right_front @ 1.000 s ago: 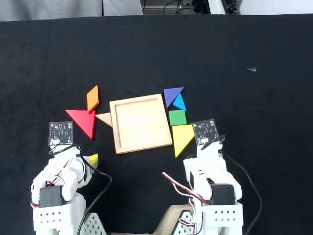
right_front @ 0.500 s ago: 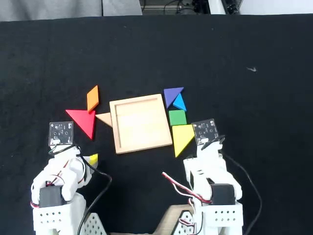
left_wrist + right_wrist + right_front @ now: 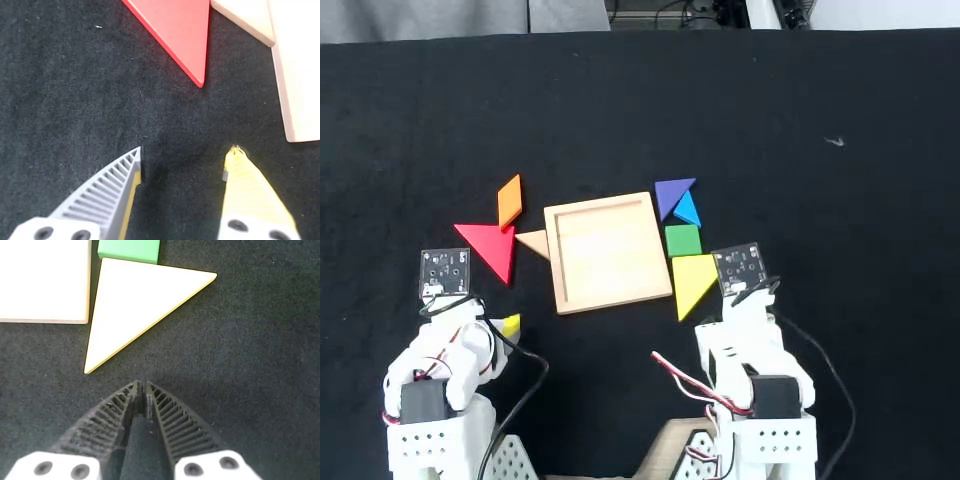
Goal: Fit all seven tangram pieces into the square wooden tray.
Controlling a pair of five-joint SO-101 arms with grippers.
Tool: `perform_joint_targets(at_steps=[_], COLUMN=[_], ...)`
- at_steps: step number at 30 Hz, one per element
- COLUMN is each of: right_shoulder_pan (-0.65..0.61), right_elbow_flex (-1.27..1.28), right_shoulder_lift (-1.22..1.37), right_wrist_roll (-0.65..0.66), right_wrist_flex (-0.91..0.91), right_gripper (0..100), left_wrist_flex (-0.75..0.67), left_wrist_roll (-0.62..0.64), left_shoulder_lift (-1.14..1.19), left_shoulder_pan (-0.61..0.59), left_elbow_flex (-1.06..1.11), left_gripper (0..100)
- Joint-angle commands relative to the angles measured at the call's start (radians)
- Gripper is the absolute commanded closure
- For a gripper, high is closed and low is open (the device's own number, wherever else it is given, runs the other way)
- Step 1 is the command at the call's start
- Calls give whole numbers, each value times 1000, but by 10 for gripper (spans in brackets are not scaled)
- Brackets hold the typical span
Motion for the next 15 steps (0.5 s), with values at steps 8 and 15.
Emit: perform_joint_targets(at_steps=[8, 15], right_shoulder_pan=[14, 14], right_elbow_flex=[2, 2], right_shoulder_lift=[-51, -51], right_wrist_roll=[-3, -3], right_wrist_flex=[5, 5], right_gripper=[987, 987], left_wrist_flex=[3, 3], left_wrist_roll=[11, 11], left_shoulder_lift=[-9, -11], left_shoulder_pan=[-5, 1], left_elbow_flex=[12, 12], left_gripper=[736, 736])
